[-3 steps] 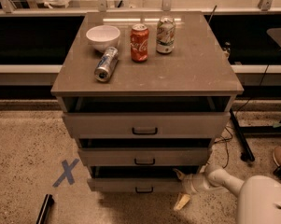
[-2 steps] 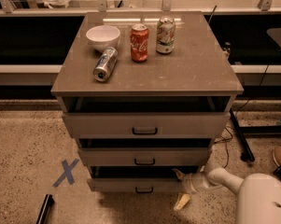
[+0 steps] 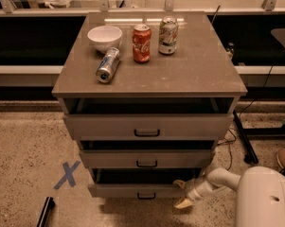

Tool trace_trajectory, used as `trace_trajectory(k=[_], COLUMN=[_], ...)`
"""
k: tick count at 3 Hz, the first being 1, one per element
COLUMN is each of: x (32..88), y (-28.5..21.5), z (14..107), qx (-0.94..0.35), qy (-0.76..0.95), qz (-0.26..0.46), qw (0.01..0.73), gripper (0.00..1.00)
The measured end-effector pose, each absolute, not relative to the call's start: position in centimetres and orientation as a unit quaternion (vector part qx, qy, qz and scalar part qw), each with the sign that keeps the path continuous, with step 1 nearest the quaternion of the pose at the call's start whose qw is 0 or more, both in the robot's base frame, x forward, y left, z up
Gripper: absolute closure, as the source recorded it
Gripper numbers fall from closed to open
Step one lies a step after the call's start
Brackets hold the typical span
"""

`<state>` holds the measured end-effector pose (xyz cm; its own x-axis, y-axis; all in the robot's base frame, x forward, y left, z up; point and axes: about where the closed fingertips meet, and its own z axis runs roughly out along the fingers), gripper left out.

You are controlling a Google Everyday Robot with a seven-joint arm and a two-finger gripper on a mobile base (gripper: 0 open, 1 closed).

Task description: Open bottom drawer

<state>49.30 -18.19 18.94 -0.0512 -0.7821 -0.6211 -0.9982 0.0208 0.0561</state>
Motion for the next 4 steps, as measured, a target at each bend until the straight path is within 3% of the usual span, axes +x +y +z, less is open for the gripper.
trace_trajectory(k=[1,2,3,4], x=[48.9,47.7,47.3,47.2], y=[-18.3,-19.0,-19.0,-18.9], z=[19.0,21.0,20.8,20.7], qx=[-0.654,-0.650,-0.649,-0.649], qy=[0.681,0.669,0.668,0.668], qz=[0.252,0.266,0.268,0.270], qw=[0.212,0.245,0.245,0.245], gripper=[0.59,0.40,0.09,0.00])
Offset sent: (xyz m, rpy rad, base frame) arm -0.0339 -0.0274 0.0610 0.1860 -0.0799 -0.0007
